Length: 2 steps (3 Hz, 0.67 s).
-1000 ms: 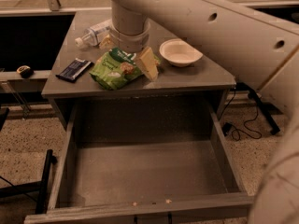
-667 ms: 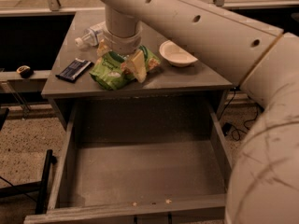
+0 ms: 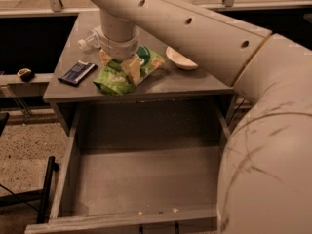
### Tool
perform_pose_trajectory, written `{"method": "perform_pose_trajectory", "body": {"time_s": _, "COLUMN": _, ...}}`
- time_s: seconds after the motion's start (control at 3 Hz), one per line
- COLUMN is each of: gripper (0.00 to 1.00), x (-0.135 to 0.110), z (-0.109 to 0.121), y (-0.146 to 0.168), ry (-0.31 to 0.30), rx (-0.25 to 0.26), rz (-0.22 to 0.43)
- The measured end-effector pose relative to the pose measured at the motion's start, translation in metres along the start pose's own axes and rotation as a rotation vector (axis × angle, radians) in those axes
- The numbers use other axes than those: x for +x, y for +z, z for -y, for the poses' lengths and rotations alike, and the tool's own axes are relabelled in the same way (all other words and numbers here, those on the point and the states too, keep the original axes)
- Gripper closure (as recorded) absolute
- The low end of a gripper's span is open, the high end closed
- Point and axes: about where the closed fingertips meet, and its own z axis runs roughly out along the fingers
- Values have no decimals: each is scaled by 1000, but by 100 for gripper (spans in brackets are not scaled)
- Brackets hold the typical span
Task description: Place green rice chip bag into top drawer
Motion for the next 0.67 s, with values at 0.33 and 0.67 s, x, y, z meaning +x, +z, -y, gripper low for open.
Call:
{"method": "perform_pose_trajectory", "body": {"time_s": 0.33, "gripper": 95, "x": 0, "z": -8, "y": -43, "ry": 8, "rx": 96, "rz": 45}}
{"method": "perform_pose_trajectory", "body": {"time_s": 0.67, "gripper": 100, "x": 9, "z": -51, "y": -90, "ry": 108, "rx": 202, "rz": 106}}
